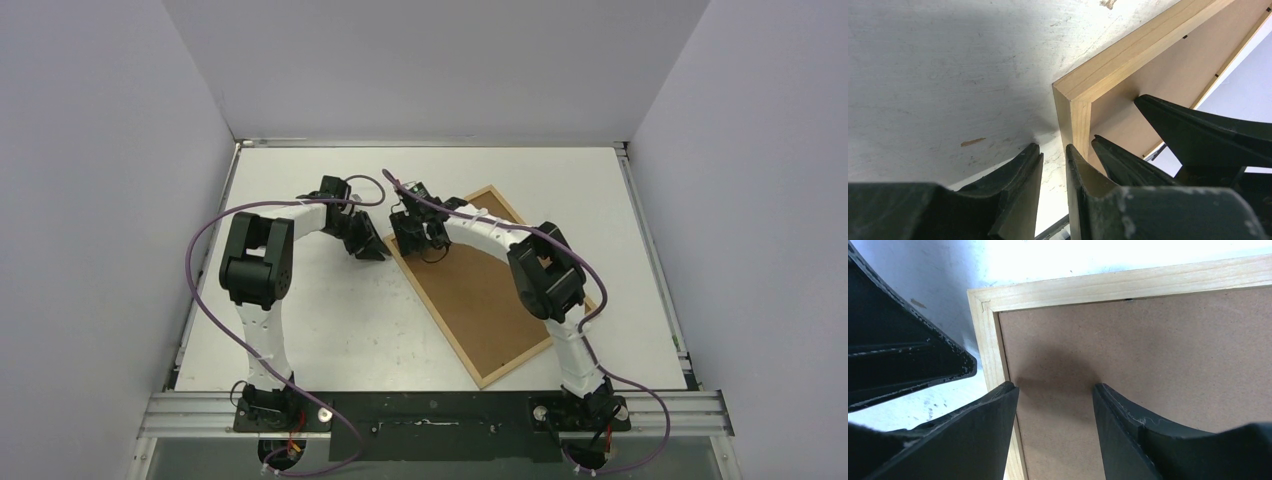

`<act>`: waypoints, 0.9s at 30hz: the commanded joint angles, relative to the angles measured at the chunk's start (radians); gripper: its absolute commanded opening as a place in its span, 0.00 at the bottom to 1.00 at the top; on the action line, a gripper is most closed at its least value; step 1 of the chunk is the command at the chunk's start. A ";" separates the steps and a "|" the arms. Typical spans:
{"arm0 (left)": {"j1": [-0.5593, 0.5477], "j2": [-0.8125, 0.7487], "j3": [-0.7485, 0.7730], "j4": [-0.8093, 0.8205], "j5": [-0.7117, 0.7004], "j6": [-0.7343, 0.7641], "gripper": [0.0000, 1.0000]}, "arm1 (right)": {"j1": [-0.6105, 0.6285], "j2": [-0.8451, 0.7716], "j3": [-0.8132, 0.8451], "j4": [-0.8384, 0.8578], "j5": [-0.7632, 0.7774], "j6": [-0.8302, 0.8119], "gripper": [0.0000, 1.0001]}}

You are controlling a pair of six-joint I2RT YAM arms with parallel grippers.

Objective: Put the photo into the frame
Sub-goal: Install the photo frame at the center of the board.

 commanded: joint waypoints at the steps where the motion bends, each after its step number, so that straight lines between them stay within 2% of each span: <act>1: 0.003 0.051 -0.012 -0.084 -0.087 0.043 0.24 | -0.029 0.005 -0.055 0.104 -0.122 0.086 0.57; 7: 0.003 0.054 -0.003 -0.103 -0.096 0.051 0.24 | -0.035 0.013 -0.071 0.110 -0.150 0.080 0.59; 19: 0.002 0.065 0.006 -0.119 -0.103 0.055 0.23 | -0.032 -0.011 -0.133 0.056 -0.084 -0.067 0.59; 27: 0.003 0.084 0.037 -0.129 -0.096 0.052 0.23 | -0.032 -0.023 -0.162 0.053 -0.113 -0.117 0.60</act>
